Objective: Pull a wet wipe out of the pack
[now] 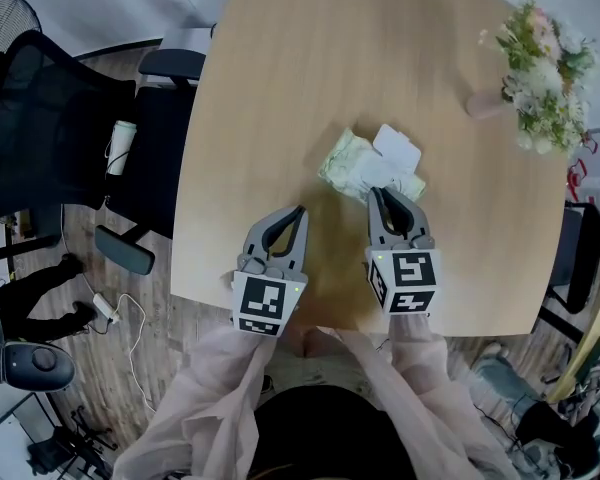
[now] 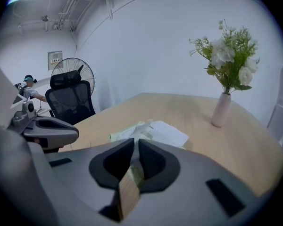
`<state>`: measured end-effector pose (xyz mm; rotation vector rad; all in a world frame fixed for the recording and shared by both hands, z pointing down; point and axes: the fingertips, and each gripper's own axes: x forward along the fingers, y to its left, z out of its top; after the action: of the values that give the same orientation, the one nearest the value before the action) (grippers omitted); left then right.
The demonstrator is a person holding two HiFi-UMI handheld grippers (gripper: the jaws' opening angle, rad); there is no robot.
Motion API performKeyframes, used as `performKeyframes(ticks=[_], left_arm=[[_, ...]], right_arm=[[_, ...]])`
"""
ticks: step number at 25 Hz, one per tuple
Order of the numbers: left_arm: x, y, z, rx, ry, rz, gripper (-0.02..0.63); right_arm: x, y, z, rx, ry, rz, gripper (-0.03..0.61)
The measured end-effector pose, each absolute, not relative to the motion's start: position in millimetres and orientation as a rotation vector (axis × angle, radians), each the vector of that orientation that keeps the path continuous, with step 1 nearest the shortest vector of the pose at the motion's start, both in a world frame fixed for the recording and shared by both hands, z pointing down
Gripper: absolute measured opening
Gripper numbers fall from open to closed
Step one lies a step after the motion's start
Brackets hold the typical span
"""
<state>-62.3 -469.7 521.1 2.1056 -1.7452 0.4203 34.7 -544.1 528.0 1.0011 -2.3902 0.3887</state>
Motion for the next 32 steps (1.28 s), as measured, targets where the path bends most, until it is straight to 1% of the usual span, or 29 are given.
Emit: performKeyframes(ticks=[6,32], left_arm=[[-63.6,-464.3,516.7,2.109,-1.755,0.419,0.012],[-56.4,-427.5,498.1,2.148,-1.761,0.419,0.012]], right_arm=[[37.1,-543.6,523.1,1.026,-2.401,0.384,0.017],[54.8,-511.9,500.3,1.099,-2.413,0.360,0.015]])
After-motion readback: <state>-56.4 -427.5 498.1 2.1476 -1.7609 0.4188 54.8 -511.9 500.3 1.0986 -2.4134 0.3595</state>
